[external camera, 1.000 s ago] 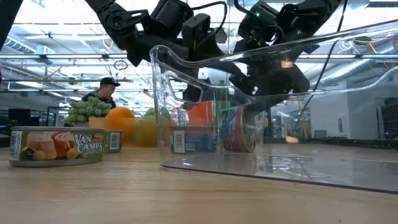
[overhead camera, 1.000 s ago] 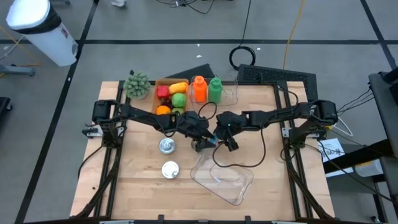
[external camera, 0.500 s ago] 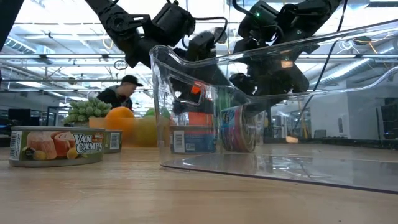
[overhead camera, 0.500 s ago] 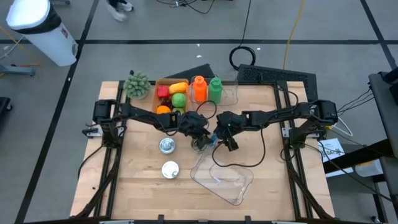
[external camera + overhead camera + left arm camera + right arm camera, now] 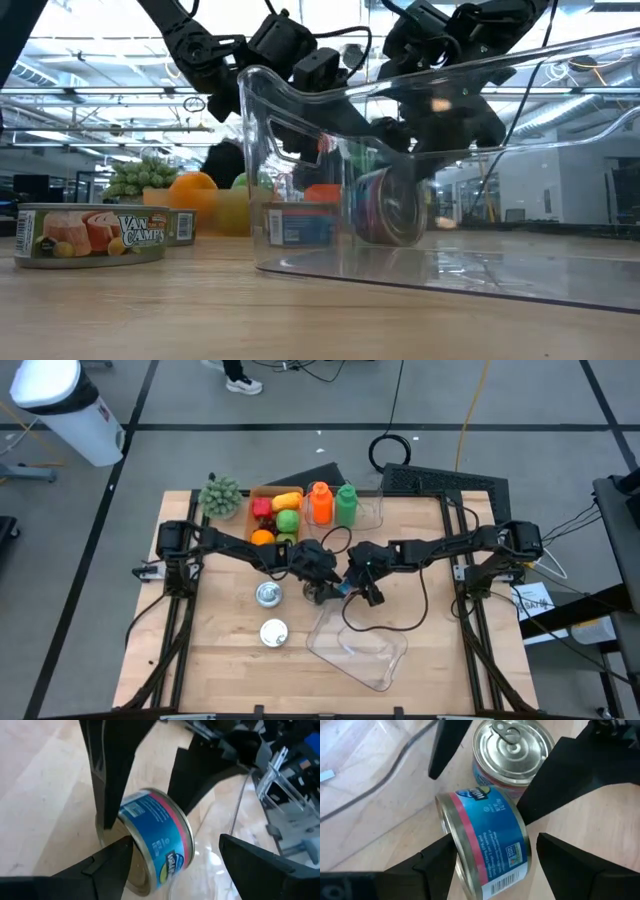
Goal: Pick & Place Food Item
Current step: Put the right blue pink tuna can into the bottom transparent bin
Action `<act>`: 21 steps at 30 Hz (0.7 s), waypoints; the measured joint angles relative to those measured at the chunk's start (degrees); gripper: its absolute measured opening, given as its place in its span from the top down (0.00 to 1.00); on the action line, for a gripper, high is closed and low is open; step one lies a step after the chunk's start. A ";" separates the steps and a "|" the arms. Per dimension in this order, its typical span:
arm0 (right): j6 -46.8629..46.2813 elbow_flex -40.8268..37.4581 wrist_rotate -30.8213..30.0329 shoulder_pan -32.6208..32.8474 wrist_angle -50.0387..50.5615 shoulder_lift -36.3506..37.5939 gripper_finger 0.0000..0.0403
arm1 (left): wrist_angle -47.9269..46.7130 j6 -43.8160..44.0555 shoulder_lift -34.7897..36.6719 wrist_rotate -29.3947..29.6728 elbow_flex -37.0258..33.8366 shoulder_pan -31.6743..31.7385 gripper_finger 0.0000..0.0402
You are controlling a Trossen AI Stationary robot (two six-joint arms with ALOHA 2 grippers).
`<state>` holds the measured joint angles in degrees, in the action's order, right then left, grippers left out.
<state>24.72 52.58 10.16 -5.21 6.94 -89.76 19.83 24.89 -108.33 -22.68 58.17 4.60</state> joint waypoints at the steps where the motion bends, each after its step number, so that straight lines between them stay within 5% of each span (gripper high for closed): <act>1: -0.01 0.00 -0.10 0.25 0.02 0.00 0.36 | -0.23 -0.37 0.00 -0.06 0.00 0.04 0.23; 21: -6.28 -2.82 0.54 1.15 0.27 -0.24 0.54 | -4.27 -6.40 10.24 3.74 0.02 4.32 0.23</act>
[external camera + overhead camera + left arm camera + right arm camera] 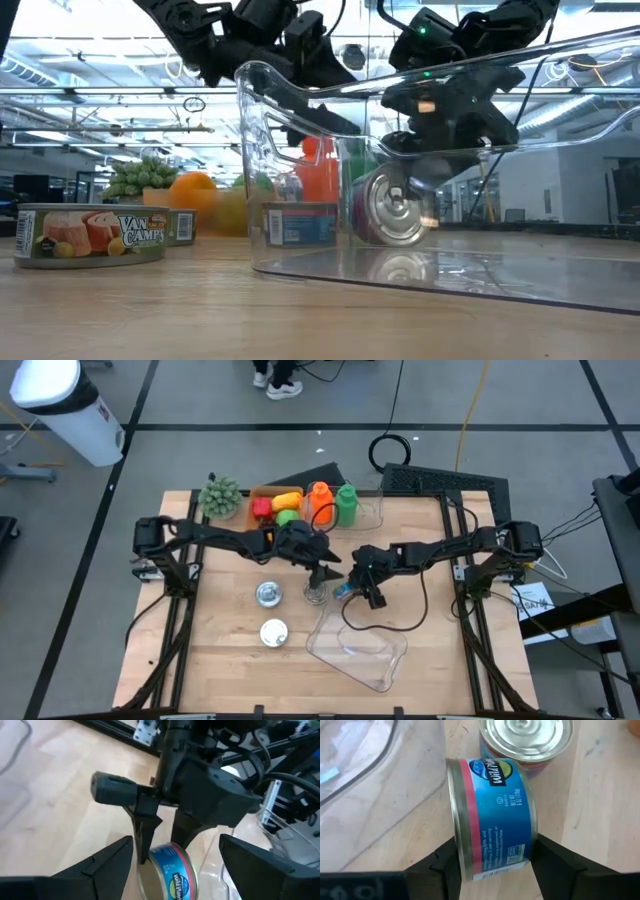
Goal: Pick & Place Food Item
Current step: Put the right blue pink tuna can into the bottom transparent bin
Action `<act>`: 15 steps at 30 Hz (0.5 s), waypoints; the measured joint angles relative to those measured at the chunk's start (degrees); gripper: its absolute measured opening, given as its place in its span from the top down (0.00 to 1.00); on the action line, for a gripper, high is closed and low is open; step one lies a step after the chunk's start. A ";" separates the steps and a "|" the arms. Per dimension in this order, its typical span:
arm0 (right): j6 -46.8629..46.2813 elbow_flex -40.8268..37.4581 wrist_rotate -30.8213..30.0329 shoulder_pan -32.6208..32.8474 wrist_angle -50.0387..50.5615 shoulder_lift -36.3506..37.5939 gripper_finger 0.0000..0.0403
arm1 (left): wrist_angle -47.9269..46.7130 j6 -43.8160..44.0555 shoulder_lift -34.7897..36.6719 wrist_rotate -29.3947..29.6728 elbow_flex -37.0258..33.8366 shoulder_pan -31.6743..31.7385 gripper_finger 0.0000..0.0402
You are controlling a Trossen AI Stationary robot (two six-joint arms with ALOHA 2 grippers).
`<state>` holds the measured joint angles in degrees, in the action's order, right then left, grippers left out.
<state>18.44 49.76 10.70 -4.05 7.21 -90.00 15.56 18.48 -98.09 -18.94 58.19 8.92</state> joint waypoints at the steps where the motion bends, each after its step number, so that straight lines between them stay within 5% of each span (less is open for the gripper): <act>1: -0.90 0.00 -0.17 0.01 -0.46 0.00 0.54 | -0.99 -0.13 0.65 1.01 0.00 -0.04 0.23; 11: -3.93 -0.04 -11.78 0.37 -1.14 5.89 0.54 | -11.05 -0.35 5.50 19.25 -0.04 -0.89 0.23; 15: -9.99 0.08 -9.40 0.90 -1.02 12.85 0.54 | -15.11 -0.57 6.06 22.42 -0.09 -0.85 0.23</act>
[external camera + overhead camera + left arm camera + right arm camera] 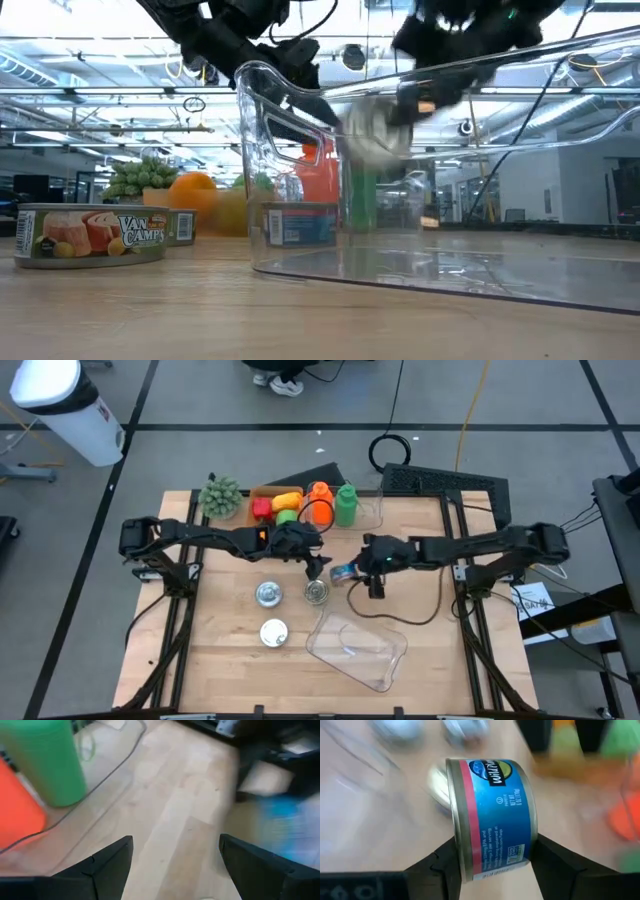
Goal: Pick & Place Food Item
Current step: Put the right blue pink tuna can into the bottom transparent bin
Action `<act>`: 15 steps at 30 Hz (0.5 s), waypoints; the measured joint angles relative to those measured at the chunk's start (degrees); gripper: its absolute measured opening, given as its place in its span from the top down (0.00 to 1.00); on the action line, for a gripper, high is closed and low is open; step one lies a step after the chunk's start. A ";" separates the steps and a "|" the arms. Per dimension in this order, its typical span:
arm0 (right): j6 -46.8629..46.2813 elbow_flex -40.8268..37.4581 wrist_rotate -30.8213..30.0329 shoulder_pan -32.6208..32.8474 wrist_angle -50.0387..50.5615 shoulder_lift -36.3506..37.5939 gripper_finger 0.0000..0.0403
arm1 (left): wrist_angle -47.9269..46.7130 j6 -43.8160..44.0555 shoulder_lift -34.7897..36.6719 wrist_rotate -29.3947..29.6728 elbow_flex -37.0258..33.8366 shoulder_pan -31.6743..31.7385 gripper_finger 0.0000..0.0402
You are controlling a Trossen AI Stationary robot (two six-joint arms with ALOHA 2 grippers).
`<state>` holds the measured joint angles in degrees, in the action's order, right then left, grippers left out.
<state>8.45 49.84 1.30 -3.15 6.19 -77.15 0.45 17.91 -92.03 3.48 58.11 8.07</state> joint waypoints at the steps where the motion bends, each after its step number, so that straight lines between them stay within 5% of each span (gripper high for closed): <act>1: -2.33 0.00 2.82 0.47 -0.49 1.77 0.54 | -0.77 -0.02 0.00 0.51 0.00 0.00 0.23; 6: -17.05 0.20 17.55 5.13 -5.27 6.69 0.54 | -2.47 -1.18 -0.37 1.52 0.00 -0.02 0.23; 15: -27.30 0.34 18.35 17.26 -4.09 -2.42 0.54 | -1.71 -1.73 -0.37 1.67 0.02 -0.02 0.23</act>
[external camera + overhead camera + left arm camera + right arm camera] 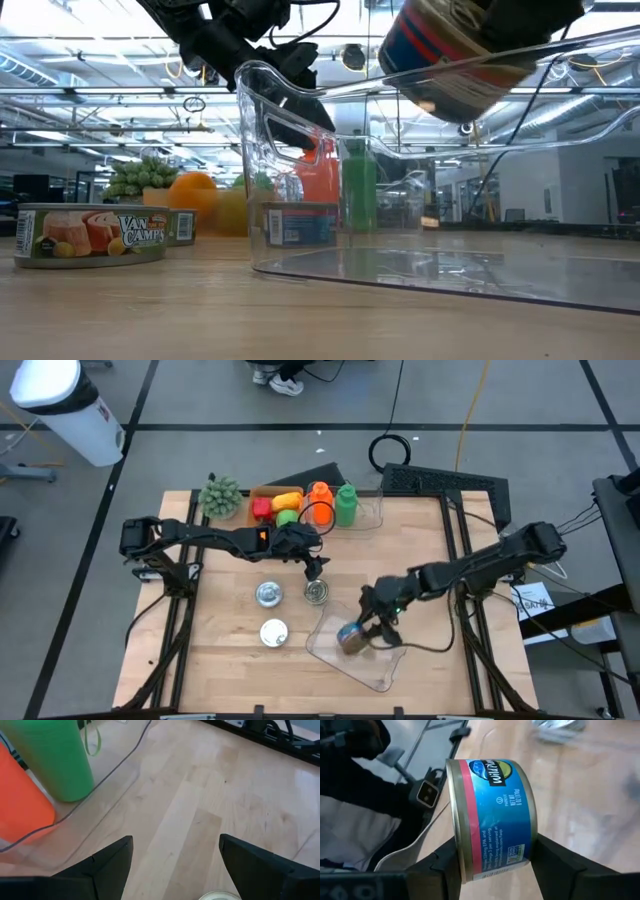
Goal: Pick & Place Food Item
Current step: Put the right blue pink tuna can into the bottom transparent bin, then stack the blue pink tuna can on top of the blue pink tuna can into the bottom transparent bin
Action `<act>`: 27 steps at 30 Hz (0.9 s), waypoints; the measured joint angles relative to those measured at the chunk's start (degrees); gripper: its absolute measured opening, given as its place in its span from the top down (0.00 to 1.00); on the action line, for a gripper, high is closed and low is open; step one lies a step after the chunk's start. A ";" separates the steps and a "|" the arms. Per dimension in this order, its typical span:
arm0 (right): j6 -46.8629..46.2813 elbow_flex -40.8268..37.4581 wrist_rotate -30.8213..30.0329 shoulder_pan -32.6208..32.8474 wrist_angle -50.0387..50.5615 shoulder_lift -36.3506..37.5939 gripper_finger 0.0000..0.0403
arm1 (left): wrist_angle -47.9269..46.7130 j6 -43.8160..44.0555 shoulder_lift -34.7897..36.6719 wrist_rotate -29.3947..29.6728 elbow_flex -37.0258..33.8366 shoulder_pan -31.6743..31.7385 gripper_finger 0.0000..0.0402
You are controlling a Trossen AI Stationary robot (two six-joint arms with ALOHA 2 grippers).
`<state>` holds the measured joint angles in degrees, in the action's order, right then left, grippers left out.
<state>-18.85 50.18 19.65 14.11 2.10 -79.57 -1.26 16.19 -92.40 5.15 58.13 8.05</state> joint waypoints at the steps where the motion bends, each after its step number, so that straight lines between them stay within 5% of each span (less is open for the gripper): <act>1: -0.31 0.12 -0.07 0.80 -0.53 -1.05 0.54 | -0.09 0.02 -0.02 0.00 0.00 0.00 0.23; 10: -0.59 0.05 -0.43 5.49 -0.29 -8.56 0.54 | -0.59 0.37 -0.02 0.00 0.00 0.00 0.23; 19: 4.54 0.21 -1.85 5.90 -1.54 -9.99 0.28 | -0.89 1.58 -0.02 -0.02 0.00 -0.20 0.23; 27: 10.22 -0.01 -9.72 5.84 -1.91 -7.24 0.26 | -2.62 1.98 0.27 -0.04 0.00 -0.23 0.23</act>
<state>-8.62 50.17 9.93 19.94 0.19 -86.80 -3.88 18.17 -92.13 5.10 58.13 7.82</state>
